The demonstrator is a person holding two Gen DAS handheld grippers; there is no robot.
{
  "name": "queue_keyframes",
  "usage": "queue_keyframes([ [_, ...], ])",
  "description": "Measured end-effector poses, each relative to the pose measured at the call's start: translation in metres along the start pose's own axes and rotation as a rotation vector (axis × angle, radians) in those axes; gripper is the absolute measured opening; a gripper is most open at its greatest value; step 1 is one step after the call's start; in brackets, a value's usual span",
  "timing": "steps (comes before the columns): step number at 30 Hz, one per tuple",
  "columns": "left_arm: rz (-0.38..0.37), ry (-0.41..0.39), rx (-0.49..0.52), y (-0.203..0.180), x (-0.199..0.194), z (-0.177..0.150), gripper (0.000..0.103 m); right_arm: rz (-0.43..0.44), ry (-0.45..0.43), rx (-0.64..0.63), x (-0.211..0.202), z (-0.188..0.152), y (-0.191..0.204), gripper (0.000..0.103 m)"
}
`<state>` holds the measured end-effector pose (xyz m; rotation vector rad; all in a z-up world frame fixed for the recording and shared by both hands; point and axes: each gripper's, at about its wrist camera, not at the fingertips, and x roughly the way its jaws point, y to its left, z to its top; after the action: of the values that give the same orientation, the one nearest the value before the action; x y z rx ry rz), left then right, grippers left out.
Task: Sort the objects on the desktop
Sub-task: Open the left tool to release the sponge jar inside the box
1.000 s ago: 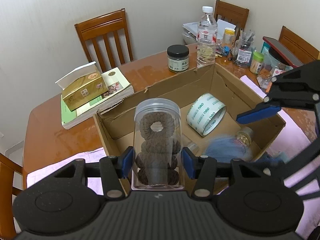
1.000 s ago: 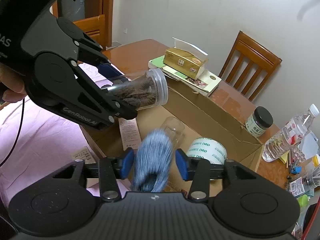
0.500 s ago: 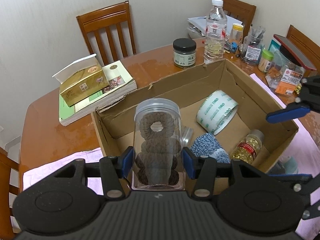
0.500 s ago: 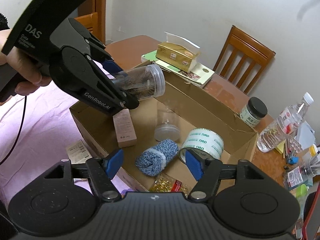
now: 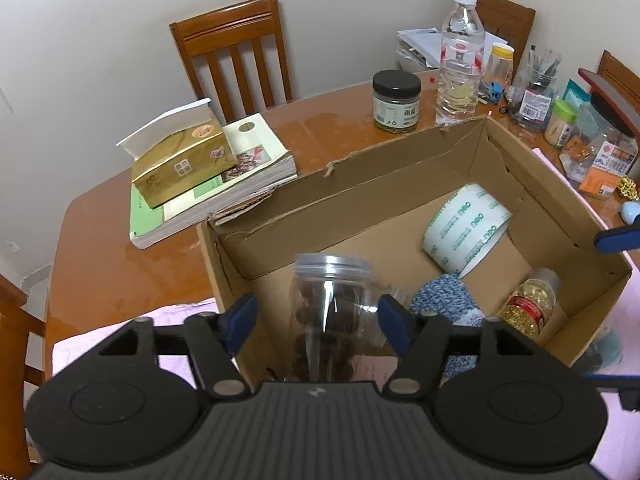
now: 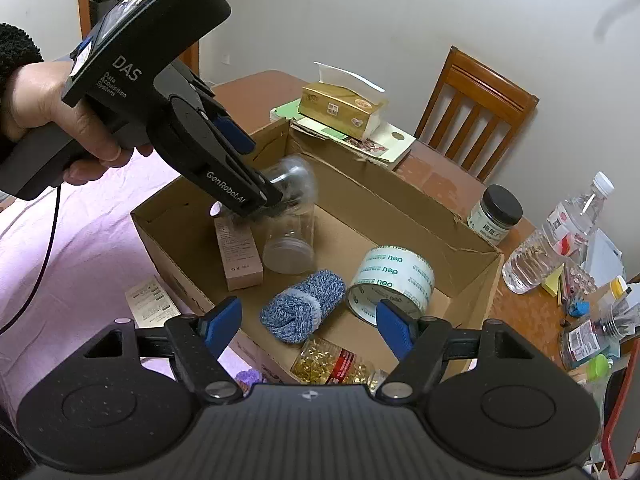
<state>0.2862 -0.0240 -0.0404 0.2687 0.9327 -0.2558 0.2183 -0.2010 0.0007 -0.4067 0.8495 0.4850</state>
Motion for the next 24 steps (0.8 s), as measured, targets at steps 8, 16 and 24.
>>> queue_keyframes([
  [8,-0.002,0.004,0.009,-0.001,-0.007,-0.006,0.083,-0.003,0.006,0.008,-0.001,-0.004,-0.001,0.082],
  [16,0.000,-0.011,0.052,-0.010,-0.021,-0.015,0.090,-0.007,-0.005,0.022,-0.006,-0.010,0.002,0.095],
  [24,0.001,-0.023,0.085,-0.017,-0.040,-0.029,0.092,-0.020,-0.013,0.043,-0.011,-0.018,0.004,0.103],
])
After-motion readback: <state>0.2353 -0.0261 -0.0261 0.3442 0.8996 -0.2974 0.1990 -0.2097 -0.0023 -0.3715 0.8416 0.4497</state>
